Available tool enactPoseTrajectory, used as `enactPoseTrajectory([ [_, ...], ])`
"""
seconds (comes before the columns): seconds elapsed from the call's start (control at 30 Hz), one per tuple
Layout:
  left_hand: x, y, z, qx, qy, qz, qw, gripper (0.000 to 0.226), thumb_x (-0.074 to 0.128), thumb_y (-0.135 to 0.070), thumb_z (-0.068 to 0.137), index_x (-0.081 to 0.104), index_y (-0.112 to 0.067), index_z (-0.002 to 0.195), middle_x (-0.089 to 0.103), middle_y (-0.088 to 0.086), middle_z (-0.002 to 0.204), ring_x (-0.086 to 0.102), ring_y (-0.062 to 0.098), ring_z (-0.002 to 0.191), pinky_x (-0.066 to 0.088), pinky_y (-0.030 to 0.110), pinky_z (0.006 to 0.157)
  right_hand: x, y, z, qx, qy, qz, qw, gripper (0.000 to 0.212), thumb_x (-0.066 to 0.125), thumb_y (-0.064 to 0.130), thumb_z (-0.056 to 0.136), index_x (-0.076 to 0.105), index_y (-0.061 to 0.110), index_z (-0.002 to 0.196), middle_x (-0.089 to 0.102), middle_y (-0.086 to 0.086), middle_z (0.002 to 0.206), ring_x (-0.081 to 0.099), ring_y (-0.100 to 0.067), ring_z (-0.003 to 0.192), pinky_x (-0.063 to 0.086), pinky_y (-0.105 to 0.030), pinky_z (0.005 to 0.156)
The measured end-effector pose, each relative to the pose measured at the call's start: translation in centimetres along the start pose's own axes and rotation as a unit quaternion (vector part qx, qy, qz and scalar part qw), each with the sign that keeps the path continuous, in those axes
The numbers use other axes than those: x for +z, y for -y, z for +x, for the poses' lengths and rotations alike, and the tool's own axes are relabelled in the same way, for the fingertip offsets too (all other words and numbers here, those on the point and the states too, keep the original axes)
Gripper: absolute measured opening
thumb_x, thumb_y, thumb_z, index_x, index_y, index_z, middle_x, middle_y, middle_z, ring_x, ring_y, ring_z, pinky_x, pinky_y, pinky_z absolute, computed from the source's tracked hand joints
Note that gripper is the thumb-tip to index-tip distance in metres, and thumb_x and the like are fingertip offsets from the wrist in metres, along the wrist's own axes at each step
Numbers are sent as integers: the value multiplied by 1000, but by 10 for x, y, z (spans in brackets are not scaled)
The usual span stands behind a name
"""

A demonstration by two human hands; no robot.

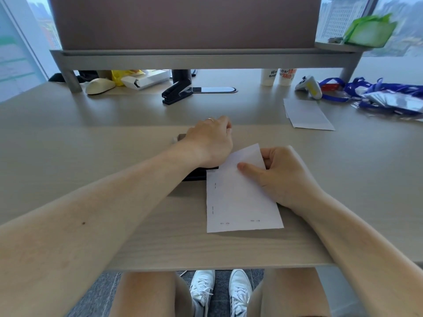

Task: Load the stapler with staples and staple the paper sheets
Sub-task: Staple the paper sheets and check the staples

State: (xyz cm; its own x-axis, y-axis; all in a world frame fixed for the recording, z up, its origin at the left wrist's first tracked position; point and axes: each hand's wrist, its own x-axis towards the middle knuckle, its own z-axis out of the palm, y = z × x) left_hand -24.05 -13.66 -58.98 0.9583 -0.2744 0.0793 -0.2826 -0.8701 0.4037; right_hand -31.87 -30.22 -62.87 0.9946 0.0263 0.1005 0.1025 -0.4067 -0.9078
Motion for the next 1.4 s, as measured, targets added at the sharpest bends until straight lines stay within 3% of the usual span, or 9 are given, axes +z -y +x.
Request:
enactPoseTrajectory([
  [0.23,-1,-4,-2,-31,41,41,998,47,21,-47,108,53,-24,134,51,10,148,42,33,141,32,53,116,0,-1,1,1,0,-9,1000,12,72,29,89,83,24,92,83,3,84,81,-21,80,65,-54,79],
  [0.37,-3,-6,-6,-25,36,50,998,49,20,-45,109,50,-25,141,38,4,162,28,29,151,20,47,122,0,-1,1,-5,-4,-14,1000,11,72,27,90,83,24,91,83,3,84,80,-22,80,64,-55,79],
  [0.63,0,-6,-7,-14,58,68,996,49,18,-42,109,44,-26,147,30,5,167,16,26,157,3,49,128,0,1,0,3,-5,-23,1000,11,72,27,90,82,24,91,83,3,83,80,-22,80,64,-55,78],
  [1.4,5,-7,-10,8,33,118,992,55,17,-41,110,31,-24,160,19,6,173,3,23,161,-6,50,130,1,0,0,0,-13,-29,1000,10,73,25,92,82,23,89,83,3,82,80,-20,77,64,-53,76],
])
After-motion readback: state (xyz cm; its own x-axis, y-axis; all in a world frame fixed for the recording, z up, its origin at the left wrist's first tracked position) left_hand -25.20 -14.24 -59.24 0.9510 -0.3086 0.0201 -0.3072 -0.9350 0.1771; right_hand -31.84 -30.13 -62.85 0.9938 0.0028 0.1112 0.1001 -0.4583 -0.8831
